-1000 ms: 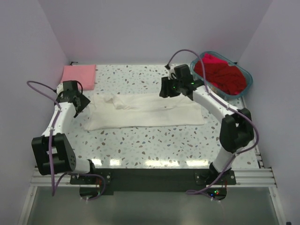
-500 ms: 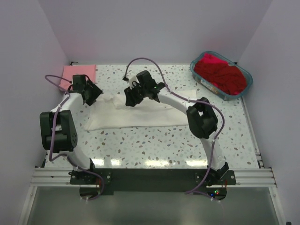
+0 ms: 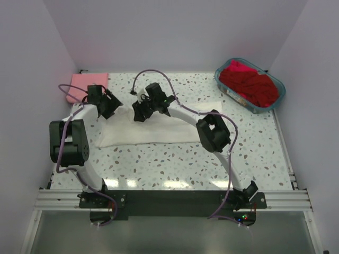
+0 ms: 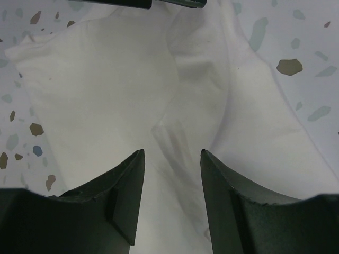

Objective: Fold and stack the t-shirts
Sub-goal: Fold the tshirt

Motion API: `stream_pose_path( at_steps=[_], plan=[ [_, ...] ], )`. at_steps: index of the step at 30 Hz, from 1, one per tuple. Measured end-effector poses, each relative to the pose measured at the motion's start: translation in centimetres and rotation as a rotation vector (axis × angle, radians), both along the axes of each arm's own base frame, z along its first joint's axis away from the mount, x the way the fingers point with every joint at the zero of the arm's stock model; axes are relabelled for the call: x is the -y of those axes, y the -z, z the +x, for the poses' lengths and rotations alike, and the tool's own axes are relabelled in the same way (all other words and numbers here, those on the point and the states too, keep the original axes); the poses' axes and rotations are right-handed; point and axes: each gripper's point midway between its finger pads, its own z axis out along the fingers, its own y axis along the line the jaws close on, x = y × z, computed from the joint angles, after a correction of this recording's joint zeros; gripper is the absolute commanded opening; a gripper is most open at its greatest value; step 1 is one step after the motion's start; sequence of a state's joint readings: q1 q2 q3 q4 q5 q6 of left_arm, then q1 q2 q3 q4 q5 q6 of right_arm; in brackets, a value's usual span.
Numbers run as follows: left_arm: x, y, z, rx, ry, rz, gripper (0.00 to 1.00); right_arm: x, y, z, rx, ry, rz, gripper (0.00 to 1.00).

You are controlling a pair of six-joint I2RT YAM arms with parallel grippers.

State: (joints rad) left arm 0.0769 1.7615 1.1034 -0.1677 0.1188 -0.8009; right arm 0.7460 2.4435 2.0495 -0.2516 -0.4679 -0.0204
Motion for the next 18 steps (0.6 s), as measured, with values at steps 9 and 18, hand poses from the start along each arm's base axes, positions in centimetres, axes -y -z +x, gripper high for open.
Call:
stream_pose_path(
  at_steps=[9,18],
  plan=[
    [0.0,0.0,0.2,0.013,0.002,0.001,0.72,-1.2,1.2,-0.8,-0.023,-0.048,0.02,0.46],
    [0.2,0.9,0.0,-0.005,0.011,0.005,0.7,-2.0,1.0,-0.2,-0.012,-0.036,0.055,0.14]
  ],
)
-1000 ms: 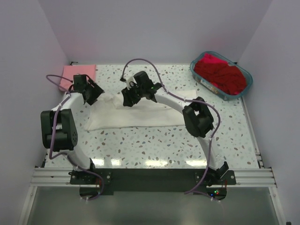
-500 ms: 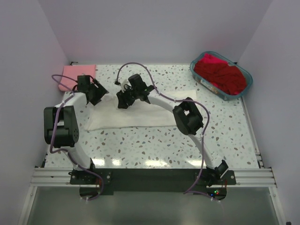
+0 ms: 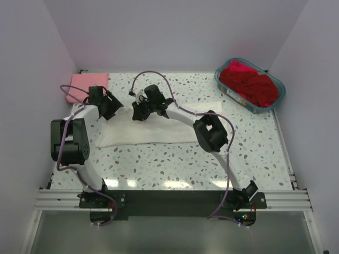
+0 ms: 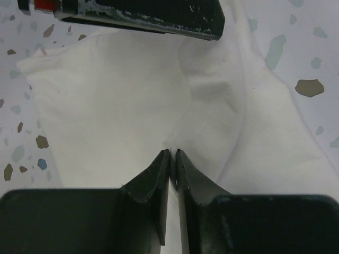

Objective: Fold and stack the t-shirts
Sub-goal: Fold the tshirt

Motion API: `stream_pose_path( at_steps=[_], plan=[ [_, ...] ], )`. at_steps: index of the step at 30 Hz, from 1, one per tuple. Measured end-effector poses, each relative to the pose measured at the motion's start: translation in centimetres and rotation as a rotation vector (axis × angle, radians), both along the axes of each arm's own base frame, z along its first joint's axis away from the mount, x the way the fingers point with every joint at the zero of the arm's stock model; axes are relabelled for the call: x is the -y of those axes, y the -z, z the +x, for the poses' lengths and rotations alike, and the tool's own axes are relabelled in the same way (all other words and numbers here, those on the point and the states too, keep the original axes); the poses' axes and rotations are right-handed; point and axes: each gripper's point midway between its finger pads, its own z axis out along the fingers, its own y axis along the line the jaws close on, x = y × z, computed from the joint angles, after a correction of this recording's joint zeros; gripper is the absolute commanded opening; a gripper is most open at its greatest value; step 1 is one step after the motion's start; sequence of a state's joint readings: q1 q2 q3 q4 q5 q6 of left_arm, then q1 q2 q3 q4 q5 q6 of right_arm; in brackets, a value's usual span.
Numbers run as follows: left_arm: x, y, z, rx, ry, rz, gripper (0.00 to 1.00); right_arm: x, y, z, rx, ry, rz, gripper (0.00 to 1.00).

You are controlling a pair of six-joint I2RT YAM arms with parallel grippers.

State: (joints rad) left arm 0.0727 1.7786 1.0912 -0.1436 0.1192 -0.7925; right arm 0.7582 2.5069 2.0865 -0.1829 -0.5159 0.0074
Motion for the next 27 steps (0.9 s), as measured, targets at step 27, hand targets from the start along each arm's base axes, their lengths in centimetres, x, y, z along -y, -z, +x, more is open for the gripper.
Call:
stream_pose_path(
  at_steps=[27],
  plan=[
    [-0.3,2.4,1.1,0.001,-0.01,0.014,0.59,1.0,1.9,0.4,-0.108,0.097,0.042,0.0]
  ],
)
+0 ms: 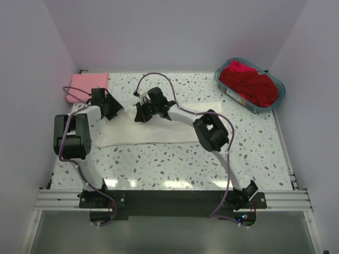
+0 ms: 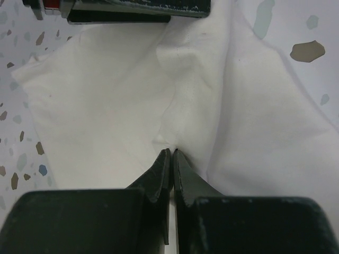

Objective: Fold and stack the t-shirts
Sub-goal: Fold the tshirt

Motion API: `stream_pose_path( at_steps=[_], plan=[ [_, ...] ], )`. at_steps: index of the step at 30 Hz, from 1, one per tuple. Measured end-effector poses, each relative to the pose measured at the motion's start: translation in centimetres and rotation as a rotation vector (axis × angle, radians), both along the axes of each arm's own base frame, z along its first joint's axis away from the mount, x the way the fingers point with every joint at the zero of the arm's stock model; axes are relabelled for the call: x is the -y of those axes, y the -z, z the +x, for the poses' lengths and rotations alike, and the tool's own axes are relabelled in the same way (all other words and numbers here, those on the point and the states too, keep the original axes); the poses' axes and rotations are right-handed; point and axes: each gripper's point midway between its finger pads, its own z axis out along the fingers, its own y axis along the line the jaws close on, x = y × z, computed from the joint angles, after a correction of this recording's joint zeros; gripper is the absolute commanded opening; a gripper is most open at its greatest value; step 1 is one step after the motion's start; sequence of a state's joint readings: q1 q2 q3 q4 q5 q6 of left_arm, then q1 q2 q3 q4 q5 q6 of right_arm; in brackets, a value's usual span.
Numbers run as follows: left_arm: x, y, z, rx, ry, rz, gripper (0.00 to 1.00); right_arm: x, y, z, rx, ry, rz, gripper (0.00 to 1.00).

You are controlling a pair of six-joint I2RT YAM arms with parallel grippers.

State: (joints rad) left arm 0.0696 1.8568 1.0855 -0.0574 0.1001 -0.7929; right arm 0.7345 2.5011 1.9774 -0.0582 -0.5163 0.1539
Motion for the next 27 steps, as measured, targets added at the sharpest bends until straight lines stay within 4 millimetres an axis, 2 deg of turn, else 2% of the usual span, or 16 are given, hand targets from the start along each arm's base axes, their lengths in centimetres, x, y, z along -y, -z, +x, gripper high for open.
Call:
stream_pose_path(
  at_steps=[6,10,20,27],
  plan=[
    [0.2,0.52,0.51,0.012,0.009,-0.009,0.5,-0.01,-0.01,-0.01,-0.003,0.002,0.001,0.0],
    [0.33,0.52,0.56,0.015,0.014,-0.012,0.39,0.0,-0.01,0.0,-0.003,0.002,0.001,0.0],
    [0.71,0.49,0.52,0.015,0.024,-0.02,0.24,0.0,-0.01,0.01,-0.003,0.002,0.001,0.0],
    [0.67,0.44,0.54,0.015,0.025,-0.017,0.08,0.02,0.0,0.01,-0.001,0.0,0.0,0.0]
  ],
)
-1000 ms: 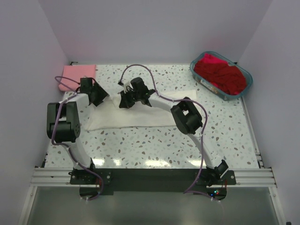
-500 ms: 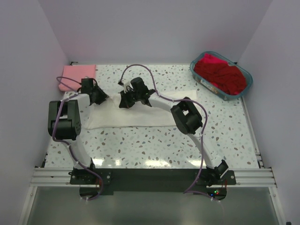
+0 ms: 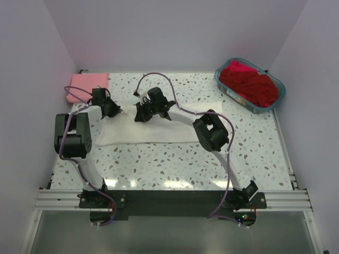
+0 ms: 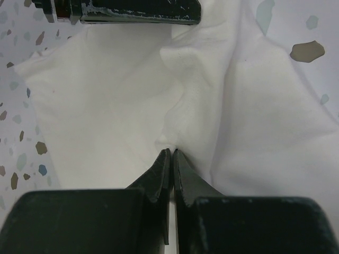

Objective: Fold and stack the t-shirts
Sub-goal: Fold the tshirt

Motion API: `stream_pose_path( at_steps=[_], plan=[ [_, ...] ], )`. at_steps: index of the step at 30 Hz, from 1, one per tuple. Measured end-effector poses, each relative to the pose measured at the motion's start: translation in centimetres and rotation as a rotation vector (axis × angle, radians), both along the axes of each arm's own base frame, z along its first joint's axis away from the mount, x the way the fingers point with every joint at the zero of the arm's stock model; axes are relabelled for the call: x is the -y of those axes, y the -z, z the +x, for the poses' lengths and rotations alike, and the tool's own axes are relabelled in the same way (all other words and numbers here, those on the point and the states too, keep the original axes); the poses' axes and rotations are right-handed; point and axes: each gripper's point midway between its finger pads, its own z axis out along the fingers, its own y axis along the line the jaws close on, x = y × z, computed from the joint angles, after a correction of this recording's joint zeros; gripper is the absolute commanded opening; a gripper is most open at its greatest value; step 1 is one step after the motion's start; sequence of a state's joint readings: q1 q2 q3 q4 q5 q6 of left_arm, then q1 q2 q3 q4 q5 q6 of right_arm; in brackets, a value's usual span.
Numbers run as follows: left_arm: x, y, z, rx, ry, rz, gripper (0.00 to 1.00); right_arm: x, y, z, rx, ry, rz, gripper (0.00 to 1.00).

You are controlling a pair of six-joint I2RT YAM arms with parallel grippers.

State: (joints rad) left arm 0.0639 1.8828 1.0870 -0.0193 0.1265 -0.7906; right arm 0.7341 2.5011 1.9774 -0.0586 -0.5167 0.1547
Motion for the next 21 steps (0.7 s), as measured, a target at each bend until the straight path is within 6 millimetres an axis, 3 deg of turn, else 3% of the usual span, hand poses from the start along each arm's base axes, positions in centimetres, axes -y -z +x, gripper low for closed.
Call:
stream_pose_path(
  at_steps=[8,14,21],
  plan=[
    [-1.0,-1.1,-0.2,-0.022,0.001,0.068,0.06,0.1,-0.4,0.0,0.025,-0.017,-0.005,0.0],
    [-2.0,-3.0,-0.5,-0.027,-0.015,0.128,0.06,0.4,-2.5,-0.3,0.058,-0.035,0.007,0.0],
    [-2.8,-2.9,-2.3,-0.096,-0.041,0.161,0.07,0.7,-4.3,-1.2,0.074,-0.07,0.03,0.0]
  ],
)
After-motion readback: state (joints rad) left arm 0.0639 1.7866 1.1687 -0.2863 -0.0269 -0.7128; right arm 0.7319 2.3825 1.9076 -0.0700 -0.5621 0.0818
